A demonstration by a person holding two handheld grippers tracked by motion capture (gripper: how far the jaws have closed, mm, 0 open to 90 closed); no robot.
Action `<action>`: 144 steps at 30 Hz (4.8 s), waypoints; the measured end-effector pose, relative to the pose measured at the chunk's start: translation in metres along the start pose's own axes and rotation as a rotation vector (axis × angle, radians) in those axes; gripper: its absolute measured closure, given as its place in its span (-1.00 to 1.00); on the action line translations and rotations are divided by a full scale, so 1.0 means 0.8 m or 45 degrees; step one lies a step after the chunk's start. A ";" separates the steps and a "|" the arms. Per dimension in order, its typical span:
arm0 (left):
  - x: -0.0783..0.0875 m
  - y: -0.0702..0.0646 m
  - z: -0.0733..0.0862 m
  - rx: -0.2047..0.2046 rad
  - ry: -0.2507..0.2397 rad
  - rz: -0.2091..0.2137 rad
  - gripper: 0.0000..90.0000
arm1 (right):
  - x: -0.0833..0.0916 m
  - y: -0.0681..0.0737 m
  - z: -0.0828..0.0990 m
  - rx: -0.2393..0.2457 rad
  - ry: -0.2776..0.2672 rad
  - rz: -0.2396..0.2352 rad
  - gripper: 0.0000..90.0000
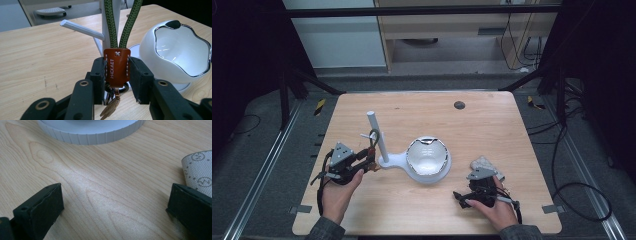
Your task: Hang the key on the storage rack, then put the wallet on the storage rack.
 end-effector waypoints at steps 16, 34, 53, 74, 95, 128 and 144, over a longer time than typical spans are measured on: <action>-0.008 0.021 0.052 -0.049 0.088 -0.072 -0.74 | 0.013 0.002 -0.010 0.039 0.076 -0.015 -0.92; -0.045 0.051 0.106 -0.041 0.357 -0.094 -0.88 | 0.104 -0.048 -0.066 -0.002 0.271 0.081 -0.84; -0.053 0.051 0.119 -0.081 0.394 -0.113 -0.96 | 0.084 -0.094 -0.068 -0.189 0.600 0.050 -0.66; -0.055 0.050 0.118 -0.086 0.393 -0.108 -0.99 | 0.061 -0.099 -0.033 -0.308 0.669 0.031 -0.56; -0.055 0.050 0.118 -0.100 0.397 -0.100 -0.98 | 0.061 -0.100 -0.032 -0.290 0.696 0.026 -0.31; -0.054 0.049 0.118 -0.098 0.395 -0.102 -0.99 | 0.131 -0.036 -0.140 0.085 0.659 0.021 -0.30; -0.055 0.049 0.118 -0.091 0.393 -0.103 -0.99 | 0.127 -0.015 -0.170 0.166 0.668 0.017 -0.30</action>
Point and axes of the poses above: each handheld gripper's, and its own axes: x roughly backward along the jaws, z roughly out of its underside, y roughly to its left, the point moved 2 cm from there along -x, roughly forward along the jaws, and after that the axes turned 11 degrees about -z, right-handed, at the moved point
